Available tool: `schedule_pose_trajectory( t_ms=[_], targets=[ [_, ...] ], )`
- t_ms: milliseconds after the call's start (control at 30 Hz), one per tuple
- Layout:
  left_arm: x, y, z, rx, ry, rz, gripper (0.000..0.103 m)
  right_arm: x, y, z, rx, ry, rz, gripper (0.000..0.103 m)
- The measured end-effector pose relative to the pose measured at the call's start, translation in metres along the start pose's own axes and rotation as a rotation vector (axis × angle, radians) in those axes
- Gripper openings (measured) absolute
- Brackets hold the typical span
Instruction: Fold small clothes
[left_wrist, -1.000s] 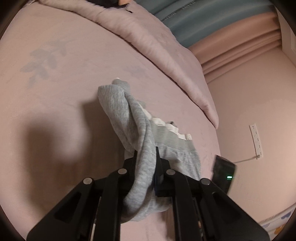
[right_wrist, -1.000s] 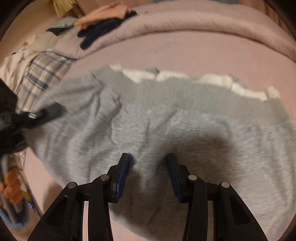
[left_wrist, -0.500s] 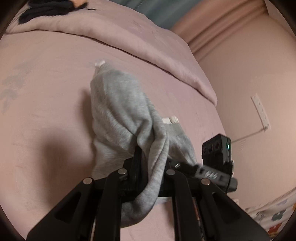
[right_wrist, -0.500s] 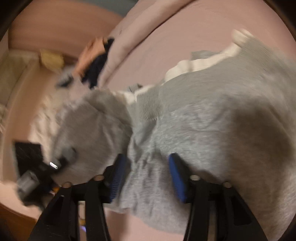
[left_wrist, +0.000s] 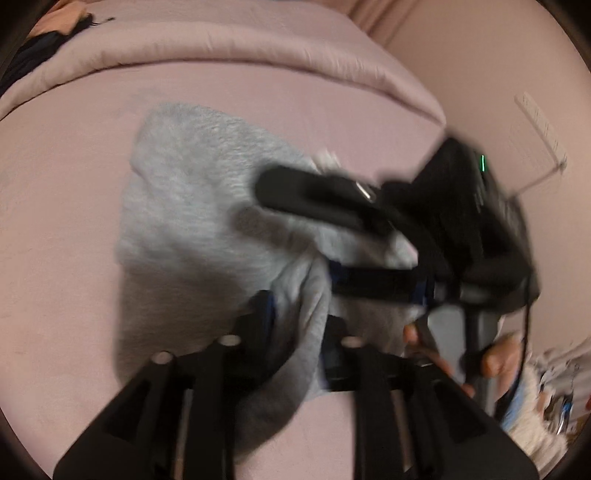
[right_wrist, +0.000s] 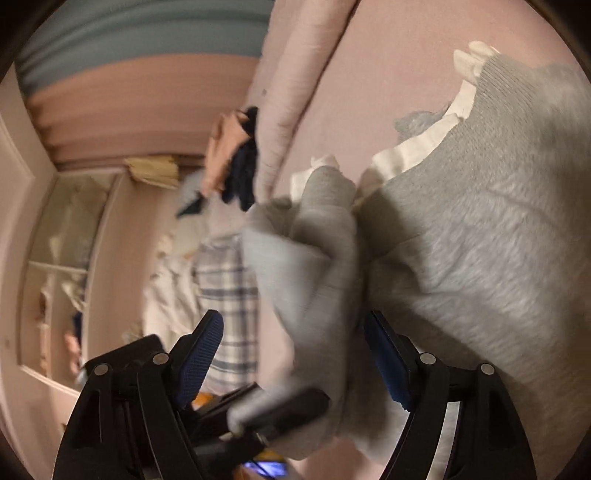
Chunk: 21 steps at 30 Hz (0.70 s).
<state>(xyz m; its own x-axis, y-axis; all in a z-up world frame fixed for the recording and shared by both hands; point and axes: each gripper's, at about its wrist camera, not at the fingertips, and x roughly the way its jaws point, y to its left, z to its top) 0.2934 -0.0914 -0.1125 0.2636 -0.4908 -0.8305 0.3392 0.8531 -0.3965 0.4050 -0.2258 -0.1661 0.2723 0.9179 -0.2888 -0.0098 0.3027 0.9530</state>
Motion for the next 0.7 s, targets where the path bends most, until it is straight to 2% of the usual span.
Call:
schedule_pose_trajectory(
  t_ms=[33,67,133,167,233,367,400,433,533,567,633,700],
  targets=[
    [0.005,-0.002,-0.002,0.004,0.014,-0.014,0.058,0.001,-0.001,0.003,-0.002,0.018,-0.026,0.080],
    [0.010,-0.006,-0.005,0.015,0.015,-0.028,0.060,0.003,-0.002,0.006,0.001,0.039,-0.042,0.080],
    [0.012,-0.007,-0.006,0.029,0.006,-0.036,0.061,0.000,-0.009,0.008,0.008,0.057,-0.090,0.077],
    [0.012,-0.006,-0.006,0.023,0.002,-0.051,0.062,-0.004,-0.012,0.008,0.004,0.066,-0.106,0.071],
    [0.007,0.004,-0.008,-0.016,-0.016,-0.128,0.065,-0.005,-0.015,0.006,-0.006,0.085,-0.125,0.064],
    [-0.010,0.026,-0.016,-0.102,-0.053,-0.232,0.065,0.003,-0.013,0.001,-0.048,0.122,-0.169,0.050],
    [-0.015,0.033,-0.019,-0.131,-0.061,-0.261,0.065,0.007,-0.010,0.000,-0.067,0.127,-0.181,0.045],
    [-0.020,0.040,-0.022,-0.154,-0.066,-0.281,0.065,0.008,-0.009,-0.001,-0.089,0.129,-0.187,0.034],
    [-0.041,0.056,-0.034,-0.218,-0.100,-0.338,0.065,0.013,0.001,-0.004,-0.156,0.109,-0.229,0.017],
    [-0.052,0.064,-0.040,-0.244,-0.124,-0.368,0.066,0.014,0.005,-0.005,-0.179,0.104,-0.243,0.015],
    [-0.067,0.076,-0.046,-0.275,-0.164,-0.381,0.067,0.014,0.012,-0.007,-0.221,0.091,-0.248,0.013],
    [-0.085,0.089,-0.057,-0.315,-0.214,-0.338,0.070,0.010,0.019,-0.006,-0.233,0.070,-0.251,0.013]
  ],
)
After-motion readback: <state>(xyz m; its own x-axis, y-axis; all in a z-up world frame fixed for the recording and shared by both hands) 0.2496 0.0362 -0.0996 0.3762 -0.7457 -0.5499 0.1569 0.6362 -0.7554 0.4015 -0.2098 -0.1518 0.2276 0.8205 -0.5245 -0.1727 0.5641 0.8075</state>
